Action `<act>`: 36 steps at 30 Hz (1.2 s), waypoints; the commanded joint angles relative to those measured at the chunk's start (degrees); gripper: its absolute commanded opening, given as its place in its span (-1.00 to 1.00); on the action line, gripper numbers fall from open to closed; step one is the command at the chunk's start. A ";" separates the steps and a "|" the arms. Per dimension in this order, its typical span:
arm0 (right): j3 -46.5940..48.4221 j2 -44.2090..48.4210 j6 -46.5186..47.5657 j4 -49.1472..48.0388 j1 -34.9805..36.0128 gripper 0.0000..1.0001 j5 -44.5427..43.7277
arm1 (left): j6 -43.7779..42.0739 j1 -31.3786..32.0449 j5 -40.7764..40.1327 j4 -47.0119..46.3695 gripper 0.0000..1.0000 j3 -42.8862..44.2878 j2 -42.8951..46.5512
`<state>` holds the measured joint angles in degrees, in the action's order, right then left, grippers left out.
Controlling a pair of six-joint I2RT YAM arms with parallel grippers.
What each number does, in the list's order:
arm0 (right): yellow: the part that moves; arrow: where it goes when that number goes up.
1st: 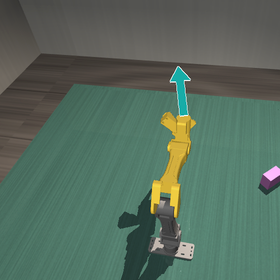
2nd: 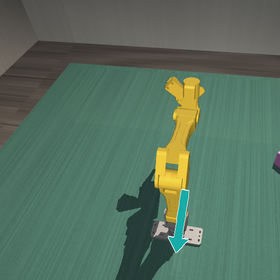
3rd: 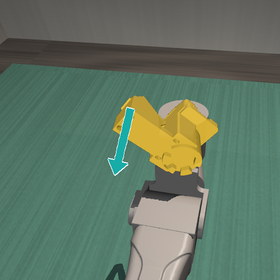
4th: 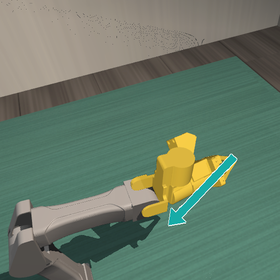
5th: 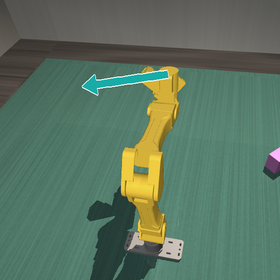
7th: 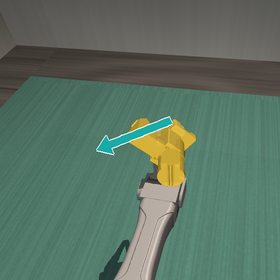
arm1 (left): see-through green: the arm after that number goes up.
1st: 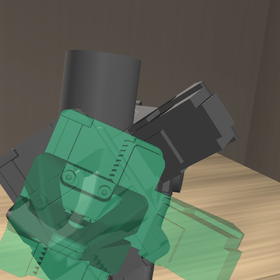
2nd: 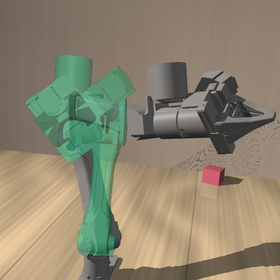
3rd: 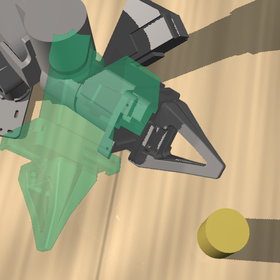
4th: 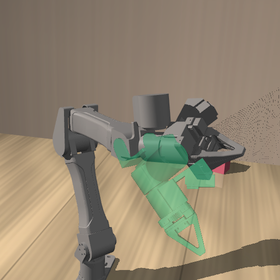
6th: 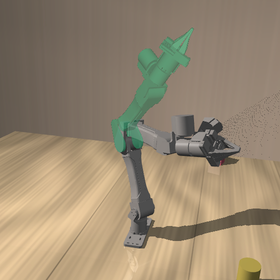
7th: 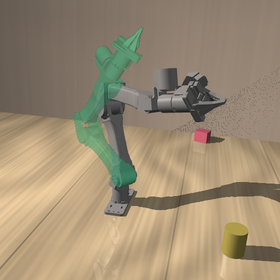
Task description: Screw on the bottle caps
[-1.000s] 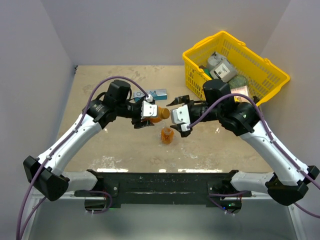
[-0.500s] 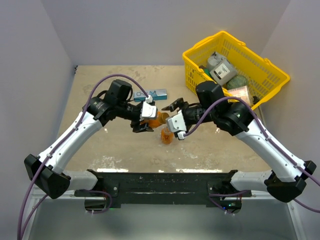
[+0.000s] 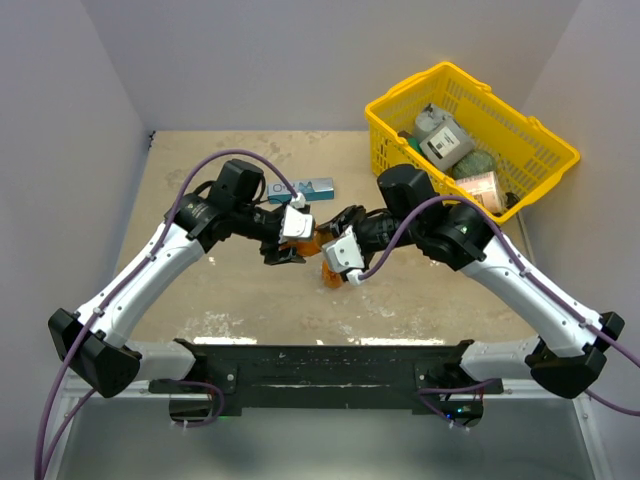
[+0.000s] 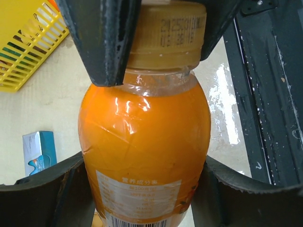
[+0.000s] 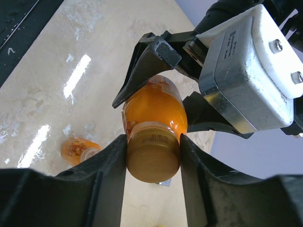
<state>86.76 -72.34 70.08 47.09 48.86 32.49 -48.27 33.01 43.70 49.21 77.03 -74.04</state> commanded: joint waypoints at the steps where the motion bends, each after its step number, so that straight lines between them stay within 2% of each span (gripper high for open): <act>1: 0.16 -0.09 0.23 -0.77 0.53 -0.30 -0.67 | -1.83 -0.32 0.95 -0.96 -1.00 2.86 0.74; 3: -0.01 -0.09 -1.17 -1.91 0.53 -0.50 -1.37 | -2.00 -0.23 0.95 -1.05 -1.00 2.86 1.00; 4: -0.01 -0.17 -2.83 -2.96 0.53 -0.75 -1.55 | -1.57 -0.32 0.77 -1.92 -1.00 2.68 1.18; 6: 1.56 -1.39 -10.35 -4.80 0.53 -1.00 -1.55 | 1.23 -0.23 -2.11 -5.07 -1.00 1.20 2.31; 7: 2.09 -2.10 -14.50 -6.38 0.36 -1.00 -1.81 | 5.51 -0.32 -3.96 -10.75 -1.00 0.06 3.10; 10: 3.94 -4.13 -26.02 -9.11 0.01 -1.00 -0.76 | 10.02 -0.14 -12.21 -22.53 -1.00 -6.09 7.67; 12: 4.12 -5.09 -33.65 -11.48 -0.08 -1.00 -1.20 | 11.53 0.21 -20.71 -28.44 -1.00 -10.22 10.83; 16: 4.03 -6.32 -42.82 -14.22 -0.08 -1.00 -2.69 | 14.16 0.30 -30.51 -43.10 -1.00 -16.20 15.67; 20: 4.12 -6.94 -46.44 -15.63 -0.08 -1.00 -3.49 | 14.61 0.47 -31.49 -47.28 -1.00 -19.82 18.32; 26: 4.47 -7.29 -42.58 -13.44 -0.08 -1.00 -5.15 | 18.82 0.47 -34.21 -47.54 -1.00 -20.34 18.40; 30: 3.24 -7.47 -43.36 -12.90 -0.17 -0.24 -9.28 | 17.78 0.38 -34.04 -48.33 -1.00 -21.57 19.55; 33: 1.75 -7.21 -45.73 -14.57 -1.04 -0.05 -9.99 | 17.42 0.38 -33.69 -47.72 -1.00 -21.58 19.64; 36: 2.36 -8.25 -47.66 -14.40 -2.27 0.04 -9.99 | 17.33 0.47 -34.56 -47.54 -1.00 -21.75 19.55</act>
<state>90.04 -79.33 27.99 26.96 47.81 23.92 -34.92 34.41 15.11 11.53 54.39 -56.62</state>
